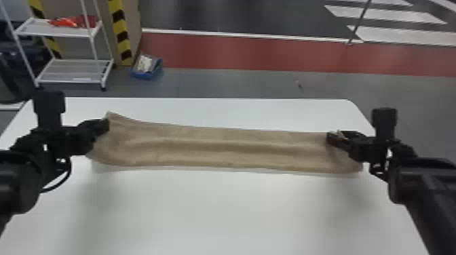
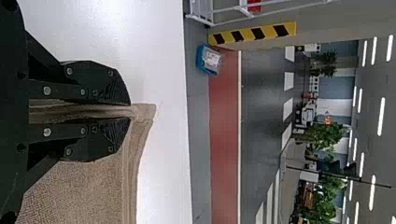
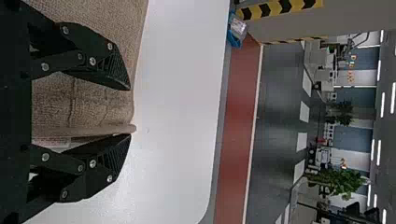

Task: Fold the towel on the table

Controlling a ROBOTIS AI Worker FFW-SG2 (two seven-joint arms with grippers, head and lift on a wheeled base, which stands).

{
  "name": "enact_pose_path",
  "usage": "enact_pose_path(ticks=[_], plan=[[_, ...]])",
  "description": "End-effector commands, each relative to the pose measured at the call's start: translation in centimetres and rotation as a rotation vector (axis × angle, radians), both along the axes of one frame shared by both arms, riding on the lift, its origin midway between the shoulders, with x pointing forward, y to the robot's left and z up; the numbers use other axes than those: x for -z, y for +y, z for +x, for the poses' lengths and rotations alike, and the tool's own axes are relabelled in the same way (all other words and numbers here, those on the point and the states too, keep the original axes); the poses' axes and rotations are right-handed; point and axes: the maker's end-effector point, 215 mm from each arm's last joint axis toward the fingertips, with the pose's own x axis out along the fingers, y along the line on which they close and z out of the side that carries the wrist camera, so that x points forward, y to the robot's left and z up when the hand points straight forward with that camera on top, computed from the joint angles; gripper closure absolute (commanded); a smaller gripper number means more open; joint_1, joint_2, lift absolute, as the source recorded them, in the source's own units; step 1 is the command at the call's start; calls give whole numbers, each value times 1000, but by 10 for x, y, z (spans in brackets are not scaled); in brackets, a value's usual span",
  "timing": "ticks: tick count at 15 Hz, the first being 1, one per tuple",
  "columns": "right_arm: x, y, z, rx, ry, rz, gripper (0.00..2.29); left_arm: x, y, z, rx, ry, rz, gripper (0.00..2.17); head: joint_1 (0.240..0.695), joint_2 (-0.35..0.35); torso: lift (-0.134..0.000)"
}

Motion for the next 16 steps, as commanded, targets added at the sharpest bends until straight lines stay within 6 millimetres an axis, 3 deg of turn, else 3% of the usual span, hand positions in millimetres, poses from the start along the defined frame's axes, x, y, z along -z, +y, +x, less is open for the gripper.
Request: enact_pose_path(ticks=[1,9,10,11,16], plan=[[0,0,0,-1,1,-4,623,3,0,-3,3,12,0,998,695,-124,-128],[-9,5,10,-22,-13,-32,664,7,0,-7,6,31,8,998,695,-121,-128],[-8,4,9,-24,-7,-36,886,8,1,-8,4,32,8,998,695,-121,-128],[-7,3,9,-21,1,-36,937,9,2,-9,4,34,11,998,695,-120,-128],[-5,3,7,-18,3,-30,846,9,3,-9,3,35,14,998,695,-119,-128]])
